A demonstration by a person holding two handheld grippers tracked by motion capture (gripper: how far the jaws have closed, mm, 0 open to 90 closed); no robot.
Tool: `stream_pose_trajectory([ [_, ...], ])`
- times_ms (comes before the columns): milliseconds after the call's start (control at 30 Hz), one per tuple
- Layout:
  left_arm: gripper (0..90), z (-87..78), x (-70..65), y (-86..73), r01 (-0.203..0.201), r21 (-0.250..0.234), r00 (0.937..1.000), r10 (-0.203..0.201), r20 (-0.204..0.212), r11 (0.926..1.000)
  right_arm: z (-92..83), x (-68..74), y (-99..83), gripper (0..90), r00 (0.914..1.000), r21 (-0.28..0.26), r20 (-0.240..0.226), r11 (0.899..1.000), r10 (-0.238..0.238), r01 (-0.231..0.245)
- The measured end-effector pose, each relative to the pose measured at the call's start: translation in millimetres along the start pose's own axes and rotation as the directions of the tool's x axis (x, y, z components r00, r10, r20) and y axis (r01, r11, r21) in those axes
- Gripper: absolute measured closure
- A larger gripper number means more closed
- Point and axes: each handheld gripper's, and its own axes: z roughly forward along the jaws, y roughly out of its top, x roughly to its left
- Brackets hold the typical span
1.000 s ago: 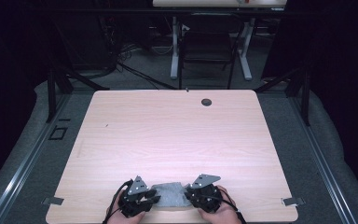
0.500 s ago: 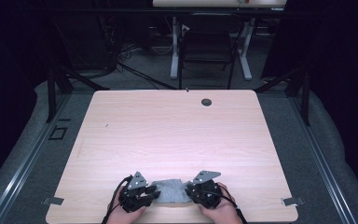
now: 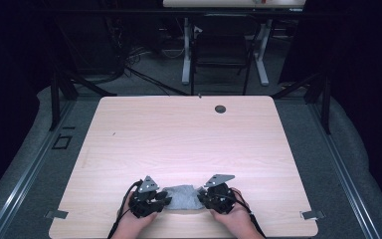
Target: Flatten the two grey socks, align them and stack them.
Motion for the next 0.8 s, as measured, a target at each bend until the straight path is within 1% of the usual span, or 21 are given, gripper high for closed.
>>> stream_pose_trajectory([
  [33,69.6,1.0,0.2,0.5,0.010,-0.004,0.9999,-0.010,0.000,0.9999,0.5,-1.4,1.2,80.3,1.0000,0.002,0.002,1.000,-0.002,0.002],
  [67,69.6,1.8,2.5,2.1,0.007,-0.002,1.0000,-0.007,-0.003,1.0000,1.4,-2.6,2.1,80.3,1.0000,-0.001,0.003,1.000,-0.001,0.001],
  [133,69.6,2.9,3.9,3.0,0.019,-0.005,0.9998,-0.019,0.000,0.9998,3.2,-5.7,5.1,80.3,1.0000,0.001,0.000,1.000,0.008,-0.008],
  [167,69.7,3.4,5.3,3.9,0.015,-0.006,0.9999,-0.015,-0.003,0.9999,3.8,-7.2,6.0,80.3,1.0000,0.002,0.006,1.000,0.000,0.000],
  [233,69.7,5.2,7.1,5.3,0.020,-0.012,0.9998,-0.020,-0.007,0.9997,5.9,-9.2,7.8,80.3,0.9999,-0.009,0.006,1.000,0.012,-0.012],
  [267,69.7,5.9,8.3,6.1,0.016,-0.013,0.9998,-0.016,-0.009,0.9998,6.2,-9.9,8.8,80.3,0.9999,-0.004,0.005,1.000,0.016,-0.016],
  [333,69.7,7.1,10.1,7.5,0.023,-0.015,0.9997,-0.023,-0.009,0.9996,7.3,-11.9,10.9,80.2,0.9999,-0.004,0.013,1.000,0.009,-0.009],
  [367,69.7,7.7,11.0,8.3,0.022,-0.016,0.9997,-0.022,-0.014,0.9996,8.5,-12.9,11.8,80.3,0.9997,-0.011,0.014,1.000,0.020,-0.020],
  [433,69.7,9.5,12.3,9.9,0.030,-0.021,0.9994,-0.030,-0.014,0.9993,9.5,-15.0,13.0,80.3,0.9995,-0.010,0.021,1.000,0.022,-0.021],
  [467,69.7,10.0,13.7,10.8,0.024,-0.020,0.9996,-0.024,-0.018,0.9995,9.7,-15.9,13.6,80.3,0.9994,-0.009,0.021,1.000,0.028,-0.028],
  [500,69.7,10.8,14.2,11.3,0.034,-0.023,0.9993,-0.034,-0.015,0.9992,10.2,-17.4,14.1,80.3,0.9994,-0.012,0.021,1.000,0.026,-0.026],
  [533,69.7,11.3,15.0,12.0,0.032,-0.024,0.9993,-0.033,-0.016,0.9992,11.1,-18.2,14.4,80.2,0.9992,-0.022,0.019,0.999,0.035,-0.035],
  [567,69.7,11.6,15.7,12.3,0.032,-0.024,0.9993,-0.033,-0.019,0.9992,11.0,-19.2,14.8,80.2,0.9990,-0.018,0.022,0.999,0.037,-0.037],
  [600,69.7,12.1,16.0,12.6,0.041,-0.027,0.9990,-0.041,-0.017,0.9988,11.5,-20.2,15.1,80.2,0.9990,-0.021,0.023,0.999,0.039,-0.038],
  [633,69.8,12.3,16.6,12.8,0.041,-0.028,0.9990,-0.041,-0.017,0.9988,11.9,-20.7,15.3,80.2,0.9988,-0.025,0.021,0.999,0.045,-0.044],
  [733,69.8,12.8,18.1,13.2,0.040,-0.032,0.9990,-0.040,-0.020,0.9987,12.8,-22.2,16.1,80.2,0.9987,-0.030,0.024,0.999,0.045,-0.044],
  [800,69.7,13.6,18.4,13.3,0.050,-0.040,0.9985,-0.050,-0.021,0.9980,13.9,-22.9,16.8,80.2,0.9985,-0.036,0.025,0.998,0.048,-0.047],
])
